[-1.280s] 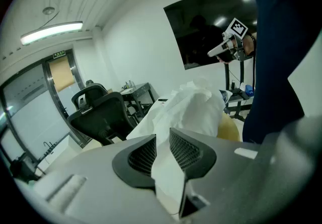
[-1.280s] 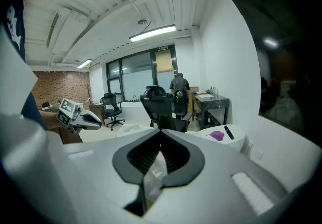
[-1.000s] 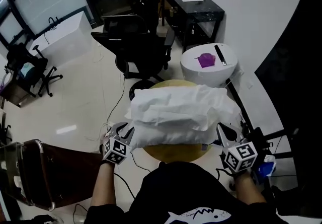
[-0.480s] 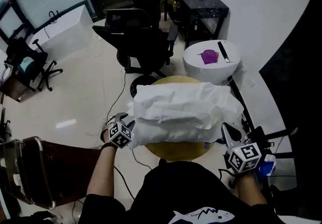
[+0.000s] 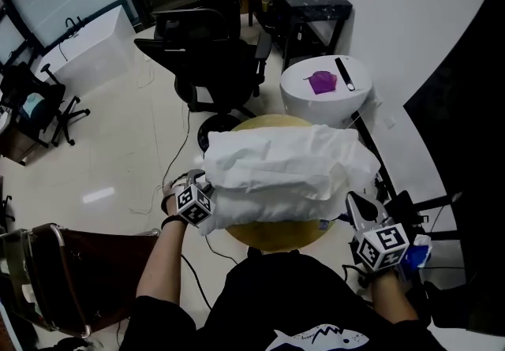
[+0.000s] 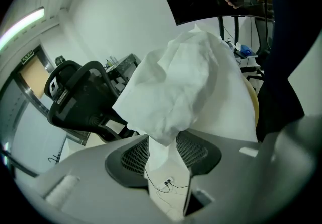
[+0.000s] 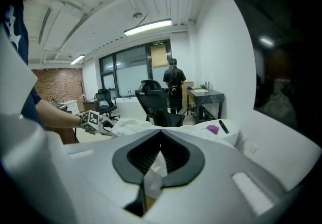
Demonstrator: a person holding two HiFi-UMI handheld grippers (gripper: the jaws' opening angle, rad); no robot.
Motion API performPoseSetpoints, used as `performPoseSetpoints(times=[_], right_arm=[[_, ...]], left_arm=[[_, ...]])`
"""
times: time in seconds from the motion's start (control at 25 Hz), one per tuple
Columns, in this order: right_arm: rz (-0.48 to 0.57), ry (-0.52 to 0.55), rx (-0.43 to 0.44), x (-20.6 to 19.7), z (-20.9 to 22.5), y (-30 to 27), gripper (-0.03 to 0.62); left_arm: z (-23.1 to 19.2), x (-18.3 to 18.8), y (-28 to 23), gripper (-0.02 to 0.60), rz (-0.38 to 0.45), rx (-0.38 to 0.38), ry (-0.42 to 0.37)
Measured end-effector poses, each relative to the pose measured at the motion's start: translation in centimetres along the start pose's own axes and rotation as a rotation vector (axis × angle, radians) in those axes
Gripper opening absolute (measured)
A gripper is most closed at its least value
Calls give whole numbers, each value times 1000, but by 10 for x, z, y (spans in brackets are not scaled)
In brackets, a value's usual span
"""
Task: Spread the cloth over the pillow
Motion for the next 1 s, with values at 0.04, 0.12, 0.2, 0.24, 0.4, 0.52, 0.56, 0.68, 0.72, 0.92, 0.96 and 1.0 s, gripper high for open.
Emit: performPoseSetpoints(times=[0.04, 0.12, 0.2, 0.24, 0.4, 0.52, 0.56, 0.68, 0.72, 0.92, 0.96, 1.0], right_arm=[[-2, -3, -6, -1, 0, 0, 8], [-3, -6, -18, -2, 0, 0, 8], [-4, -5, -33, -3, -1, -3, 8], [-5, -4, -40, -3, -1, -4, 8], [-11, 27, -81, -8, 2, -12, 8], [-52, 91, -126, -20, 9, -19, 8], [-70, 117, -142, -24, 11, -20, 14], [-121, 218, -196, -33, 18, -24, 84], [-140, 260, -216, -35, 21, -26, 103], [-256, 494, -282, -54, 37, -46, 124], [-282, 526, -297, -60, 41, -52, 126], [-305, 545, -314, -66, 46, -58, 127]], left_arm=[[0, 2, 0, 156, 11, 7, -12], [-1, 6, 8, 150, 29, 24, -25], [-3, 10, 19, 127, 54, 55, -43], [-3, 10, 22, 119, 75, 76, -59], [-3, 10, 37, 66, 128, 130, -124], [-3, 13, 43, 2, 144, 132, -148], [-3, 15, 44, 2, 153, 132, -149], [-6, 24, 55, 0, 186, 133, -157], [-8, 28, 60, 0, 196, 135, -165], [-14, 46, 81, 0, 239, 150, -184], [-15, 49, 84, 0, 242, 151, -190], [-16, 51, 86, 0, 243, 153, -196]])
Point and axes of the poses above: the fingertips, and each gripper's own axes: y backward along the fingers, z to its right, x out of its top, the point moved 3 cm from there along y, backward along the fingers, and after that the axes turned 4 degrees about -x, right-handed, at the moved point
